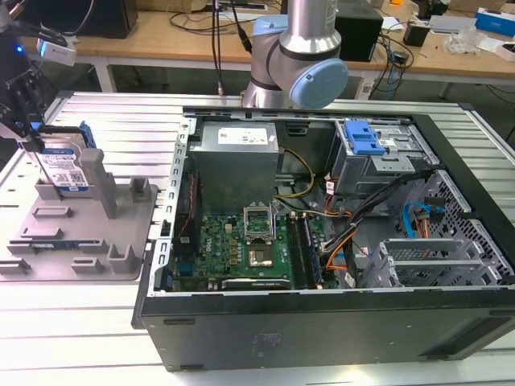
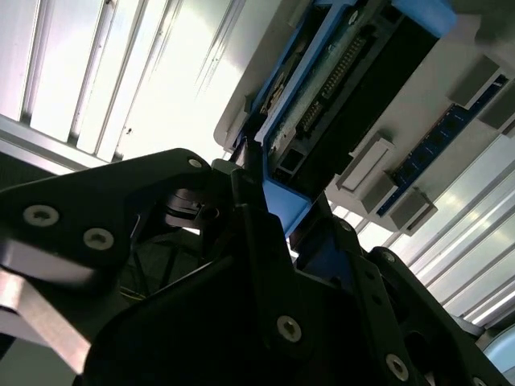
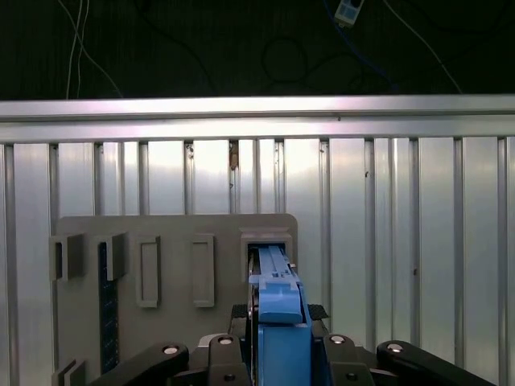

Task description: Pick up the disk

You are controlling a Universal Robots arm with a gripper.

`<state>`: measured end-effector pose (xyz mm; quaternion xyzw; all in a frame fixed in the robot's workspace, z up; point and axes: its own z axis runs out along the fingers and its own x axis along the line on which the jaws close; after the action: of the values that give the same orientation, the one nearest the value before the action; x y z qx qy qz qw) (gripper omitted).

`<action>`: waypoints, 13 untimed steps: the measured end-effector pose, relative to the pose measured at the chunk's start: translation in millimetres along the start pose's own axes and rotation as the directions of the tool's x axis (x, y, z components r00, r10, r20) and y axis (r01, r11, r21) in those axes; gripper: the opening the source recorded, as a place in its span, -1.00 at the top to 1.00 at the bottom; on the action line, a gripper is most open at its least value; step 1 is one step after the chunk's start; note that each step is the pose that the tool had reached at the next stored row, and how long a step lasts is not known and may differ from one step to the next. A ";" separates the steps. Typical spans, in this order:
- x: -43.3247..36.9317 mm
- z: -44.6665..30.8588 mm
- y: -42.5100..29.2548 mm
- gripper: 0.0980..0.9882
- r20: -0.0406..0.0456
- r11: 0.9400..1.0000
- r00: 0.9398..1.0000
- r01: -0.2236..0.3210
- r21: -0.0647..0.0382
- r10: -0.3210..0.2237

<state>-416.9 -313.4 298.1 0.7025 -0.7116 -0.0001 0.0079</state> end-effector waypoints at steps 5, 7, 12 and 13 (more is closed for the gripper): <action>0.6 0.1 -0.1 0.40 0.003 1.000 1.000 0.000 0.000 0.000; 1.0 0.1 0.0 0.40 0.007 1.000 1.000 0.000 0.000 0.000; 2.3 -4.3 0.0 0.40 0.013 1.000 1.000 0.000 0.000 0.000; 2.4 -5.9 0.1 0.40 0.014 1.000 1.000 0.000 0.000 0.000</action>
<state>-416.9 -315.6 304.0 0.7025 -0.7117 -0.0049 0.0031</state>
